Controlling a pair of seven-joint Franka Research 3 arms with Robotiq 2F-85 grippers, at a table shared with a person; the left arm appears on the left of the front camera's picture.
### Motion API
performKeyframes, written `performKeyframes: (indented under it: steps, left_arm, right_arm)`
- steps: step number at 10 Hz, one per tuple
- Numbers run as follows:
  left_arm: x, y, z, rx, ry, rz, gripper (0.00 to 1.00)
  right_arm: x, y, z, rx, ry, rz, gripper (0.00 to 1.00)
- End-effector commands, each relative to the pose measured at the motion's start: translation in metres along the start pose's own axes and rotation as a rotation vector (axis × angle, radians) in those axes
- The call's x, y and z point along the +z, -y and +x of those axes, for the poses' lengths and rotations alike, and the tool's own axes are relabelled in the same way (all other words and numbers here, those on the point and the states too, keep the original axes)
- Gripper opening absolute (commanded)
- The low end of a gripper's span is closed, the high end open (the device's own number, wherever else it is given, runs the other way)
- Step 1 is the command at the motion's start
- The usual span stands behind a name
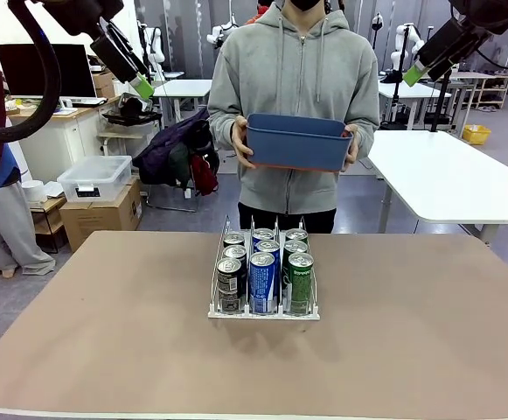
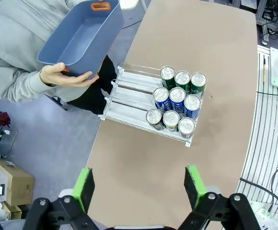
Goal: Fill the beverage cans into the dispenser.
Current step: Place the picked Pepsi coke in the line of the Automatic Can Dispenser with the same cans.
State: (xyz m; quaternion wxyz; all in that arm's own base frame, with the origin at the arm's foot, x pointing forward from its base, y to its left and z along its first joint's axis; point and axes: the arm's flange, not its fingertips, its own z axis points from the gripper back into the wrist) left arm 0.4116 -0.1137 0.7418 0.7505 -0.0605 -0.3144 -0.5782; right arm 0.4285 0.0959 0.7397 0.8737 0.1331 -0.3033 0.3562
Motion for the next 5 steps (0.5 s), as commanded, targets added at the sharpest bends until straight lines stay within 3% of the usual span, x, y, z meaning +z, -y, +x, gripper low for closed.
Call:
performKeyframes:
  steps: [1,5]
  left_arm:
    - [0.0011,-0.0004,-0.0008,0.010,0.014,-0.005,1.00]
    - [0.0011,-0.0004,-0.0008,0.010,0.014,-0.005,1.00]
  right_arm:
    - [0.0001,0.0000,-0.0010,0.007,0.008,0.020,1.00]
    - [0.0001,0.0000,-0.0010,0.007,0.008,0.020,1.00]
